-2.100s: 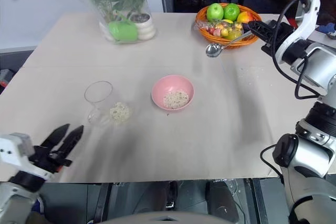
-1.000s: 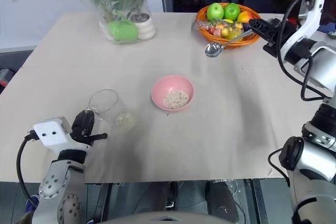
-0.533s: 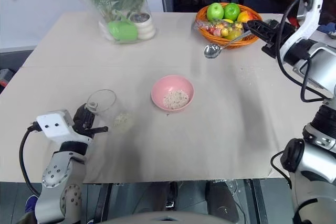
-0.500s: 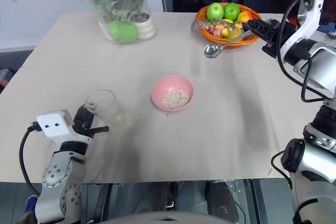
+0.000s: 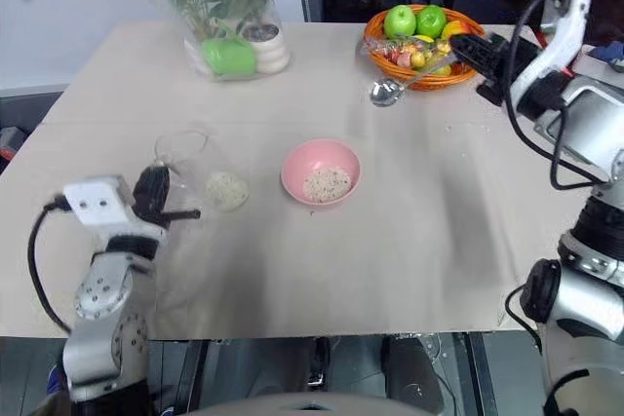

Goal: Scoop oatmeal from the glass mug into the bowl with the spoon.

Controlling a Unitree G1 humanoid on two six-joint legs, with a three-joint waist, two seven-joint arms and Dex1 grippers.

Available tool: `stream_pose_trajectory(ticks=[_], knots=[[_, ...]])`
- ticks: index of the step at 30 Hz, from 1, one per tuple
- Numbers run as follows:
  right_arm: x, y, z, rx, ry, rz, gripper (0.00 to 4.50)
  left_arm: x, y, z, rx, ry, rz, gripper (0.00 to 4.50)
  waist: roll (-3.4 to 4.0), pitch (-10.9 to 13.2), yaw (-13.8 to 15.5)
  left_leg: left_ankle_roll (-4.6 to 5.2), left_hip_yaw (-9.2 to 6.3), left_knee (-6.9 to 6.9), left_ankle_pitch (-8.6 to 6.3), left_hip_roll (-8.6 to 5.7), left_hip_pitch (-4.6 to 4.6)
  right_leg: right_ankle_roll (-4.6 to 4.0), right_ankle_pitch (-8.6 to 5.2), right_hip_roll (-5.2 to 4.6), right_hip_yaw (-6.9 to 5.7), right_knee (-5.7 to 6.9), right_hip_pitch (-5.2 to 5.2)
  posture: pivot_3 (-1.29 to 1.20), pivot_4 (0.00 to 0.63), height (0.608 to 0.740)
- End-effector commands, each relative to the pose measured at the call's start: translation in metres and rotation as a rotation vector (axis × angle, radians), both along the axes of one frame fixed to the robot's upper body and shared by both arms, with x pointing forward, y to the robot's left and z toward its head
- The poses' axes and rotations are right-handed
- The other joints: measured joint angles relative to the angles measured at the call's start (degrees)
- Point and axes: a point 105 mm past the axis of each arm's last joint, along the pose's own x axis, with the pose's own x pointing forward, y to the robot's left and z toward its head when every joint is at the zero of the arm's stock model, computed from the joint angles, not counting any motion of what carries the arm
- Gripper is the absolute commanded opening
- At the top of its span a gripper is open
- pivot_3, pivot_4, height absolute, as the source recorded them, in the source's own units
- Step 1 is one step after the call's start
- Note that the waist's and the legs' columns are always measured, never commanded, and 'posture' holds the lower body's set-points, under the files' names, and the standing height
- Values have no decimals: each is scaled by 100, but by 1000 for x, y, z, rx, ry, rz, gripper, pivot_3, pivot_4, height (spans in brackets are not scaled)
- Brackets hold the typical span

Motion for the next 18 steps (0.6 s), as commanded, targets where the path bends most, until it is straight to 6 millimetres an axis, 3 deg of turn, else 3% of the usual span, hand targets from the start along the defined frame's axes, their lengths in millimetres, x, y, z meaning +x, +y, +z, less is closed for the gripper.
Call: stream_pose_trajectory(ticks=[1, 6, 10, 14, 18], knots=[[-11, 26, 37, 36, -126, 92, 0, 21, -13, 33, 137, -96, -74, 35, 0, 0, -3, 0, 3, 0, 0, -1, 3, 0, 0, 0, 2, 1, 0, 0, 150, 740], [-14, 71, 66, 48, -206, 217, 0, 71, -21, 62, 292, -157, -133, 35, -1, 1, -2, -16, 3, 0, 9, -4, 0, 0, 0, 4, -2, -2, -2, 0, 150, 740], [-10, 102, 79, 39, -262, 253, 0, 95, -30, 81, 360, -207, -162, 35, -2, 1, -10, -27, 4, -2, 16, -10, -11, 1, 0, 5, -3, -8, -12, 0, 150, 740], [-3, 125, 70, -72, -312, 228, 0, 101, -45, 89, 402, -255, -205, 35, -2, 1, -23, -29, 7, -25, 17, -12, -16, 10, 5, 0, -2, -20, -13, 0, 150, 740], [3, 135, 59, -143, -342, 208, 0, 100, -53, 92, 408, -292, -228, 35, -2, 1, -37, -30, 2, -30, 18, -13, -43, 13, 7, 0, -8, -35, -33, 0, 150, 740]])
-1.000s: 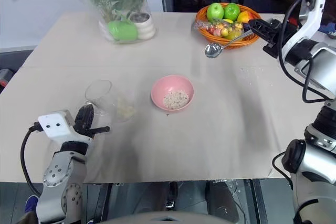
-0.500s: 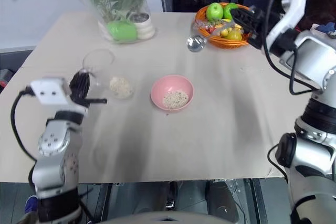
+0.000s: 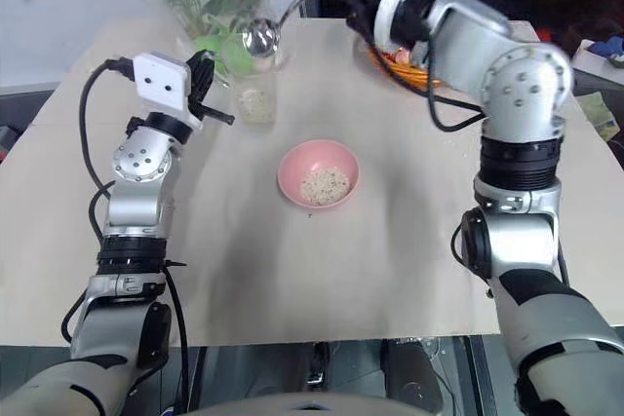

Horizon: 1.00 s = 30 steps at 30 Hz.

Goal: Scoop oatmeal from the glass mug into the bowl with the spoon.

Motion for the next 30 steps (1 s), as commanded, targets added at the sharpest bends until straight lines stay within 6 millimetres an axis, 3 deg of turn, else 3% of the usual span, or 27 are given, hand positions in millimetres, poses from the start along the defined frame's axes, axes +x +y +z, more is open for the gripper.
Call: stream_pose_trajectory(ticks=[1, 5, 9, 12, 21, 30], knots=[[-2, 4, 7, -30, -106, -26, 0, -9, -12, 25, 2, -115, -43, 35, 0, 0, -2, 0, -5, 2, 0, 0, -8, 0, 0, 0, -5, -1, -3, 0, 150, 740], [-2, 15, -5, -144, -181, -48, 0, -11, -15, 28, 9, -133, -48, 35, 0, 0, -6, -2, -16, 13, 1, -1, -23, 2, 1, 0, -17, -1, -11, 0, 150, 740], [1, 37, -32, -342, -310, -81, 0, -14, -26, 33, 102, -189, -39, 35, 0, 0, -3, -2, -16, 21, 1, -4, -22, 3, 2, 0, -17, -5, -11, 0, 150, 740], [4, 48, -45, -367, -329, -82, 0, -13, -30, 33, 90, -201, -32, 35, 0, 0, -1, -2, -17, 32, 1, -6, -21, 3, 2, 0, -16, -2, -12, 0, 150, 740], [6, 58, -58, -207, -96, 1, 0, -17, -37, 19, 84, -181, -27, 35, 0, 0, 13, -2, -22, 61, 1, -4, -25, 3, 2, 0, -18, 48, -11, 0, 150, 740], [17, 35, -35, 45, 136, 11, 0, -10, -38, 10, 99, -155, -8, 35, 0, 0, 11, -2, -21, 80, 1, -6, -23, 3, 2, 0, -15, 75, -12, 0, 150, 740]])
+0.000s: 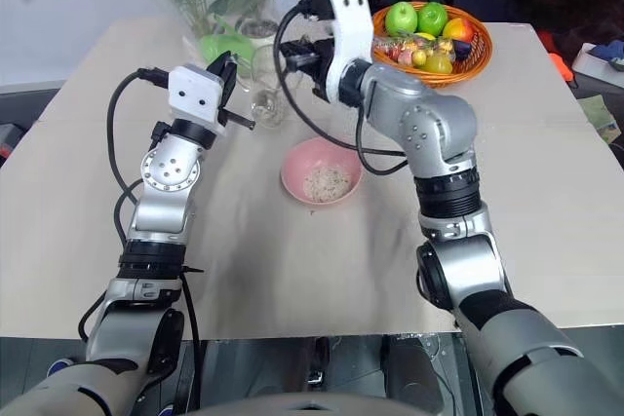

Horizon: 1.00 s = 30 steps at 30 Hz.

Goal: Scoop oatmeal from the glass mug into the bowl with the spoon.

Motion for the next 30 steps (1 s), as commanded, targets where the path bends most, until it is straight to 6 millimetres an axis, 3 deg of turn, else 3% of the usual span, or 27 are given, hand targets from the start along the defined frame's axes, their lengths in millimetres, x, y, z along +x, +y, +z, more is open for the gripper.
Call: stream_pose_trajectory(ticks=[1, 9, 16, 18, 21, 26, 30], knots=[[-7, -5, 32, 142, 20, 40, 0, -3, -8, 9, 16, -52, -15, 35, 0, 0, -1, 0, -1, 0, 0, 0, 0, 0, 0, 0, 0, 0, 0, 0, 150, 740], [8, -34, 36, 315, 205, 4, 0, 4, -8, -1, 29, -15, 11, 35, 0, 0, -6, 0, 1, -1, 0, 0, 0, 0, 0, 0, 1, 0, -1, 0, 150, 740], [12, -44, 31, 348, 269, -22, 0, 5, -10, -3, 41, -13, 4, 35, 0, 0, -12, 0, 1, -2, 0, -2, -2, 0, 0, 0, 2, 0, -1, 0, 150, 740], [11, -45, 31, 305, 222, -45, 0, 5, -10, -3, 41, -12, 5, 35, 0, 0, -22, 0, 3, -2, 0, -1, -1, 0, 0, 0, 3, 0, -2, 0, 150, 740], [0, -29, 28, 66, 0, -88, 0, 5, -13, -1, 45, -19, -2, 35, 2, 1, -34, 1, 4, -2, 0, -2, -1, 0, 0, 0, 5, 0, -3, 0, 150, 740], [-8, -5, 2, -242, -288, -110, 0, 4, -18, 7, 35, -39, -13, 35, 0, 0, -112, 1, 2, -2, -1, -10, -1, 0, 0, 1, 5, -1, -3, 0, 150, 740], [-14, 7, -13, -279, -304, -35, 0, 3, -19, 8, 42, -47, -18, 35, 0, 0, -133, 1, 1, 5, 0, -5, -1, 0, 0, 0, 5, 2, -3, 0, 150, 740]])
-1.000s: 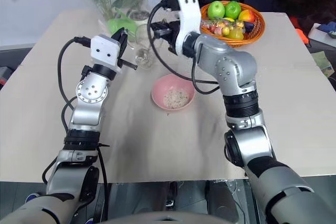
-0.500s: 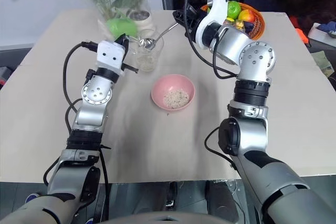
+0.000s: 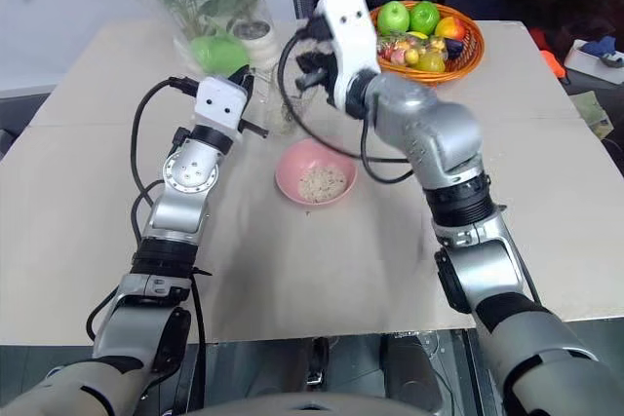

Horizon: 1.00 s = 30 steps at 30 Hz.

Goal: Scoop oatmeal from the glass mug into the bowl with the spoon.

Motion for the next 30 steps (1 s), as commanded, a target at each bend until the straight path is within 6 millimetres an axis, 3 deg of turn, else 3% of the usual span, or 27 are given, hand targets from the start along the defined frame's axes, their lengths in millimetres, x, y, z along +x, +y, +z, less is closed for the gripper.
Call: stream_pose_trajectory(ticks=[1, 5, 8, 14, 23, 30], knots=[[-12, 7, 12, 34, -50, 73, 0, -8, -5, 28, 0, -108, -19, 35, 0, 0, 0, 0, -1, 0, 0, 2, 0, 0, 0, 0, -1, 0, 0, 0, 150, 740], [-11, 7, 17, 184, 104, 105, 0, -8, -4, 25, 7, -101, -17, 35, 0, 0, 5, 0, -1, 0, 0, 6, 0, 0, 0, 0, -1, 1, 0, 0, 150, 740], [-1, -6, 33, 378, 243, 88, 0, -7, -3, 21, 11, -92, -11, 35, 0, 0, 28, -1, -1, 0, 0, 5, 0, 0, 0, -2, -2, 1, 1, 0, 150, 740], [11, -40, 54, 595, 372, 35, 0, -3, 0, 15, 24, -74, 5, 35, 1, 0, 22, -1, 0, -4, 0, 4, 0, 0, 0, -1, -2, 0, 0, 0, 150, 740], [15, -69, 60, 719, 457, -21, 0, 1, 2, 10, 45, -58, 16, 35, 1, 0, 11, -1, 2, -5, 0, 4, 0, 0, 0, -1, 0, 1, 0, 0, 150, 740], [16, -81, 53, 758, 511, -58, 0, 2, -1, 8, 73, -56, -3, 35, 1, 0, 7, -1, 2, -5, 0, 4, -1, 0, 0, -2, 0, 0, 0, 0, 150, 740]])
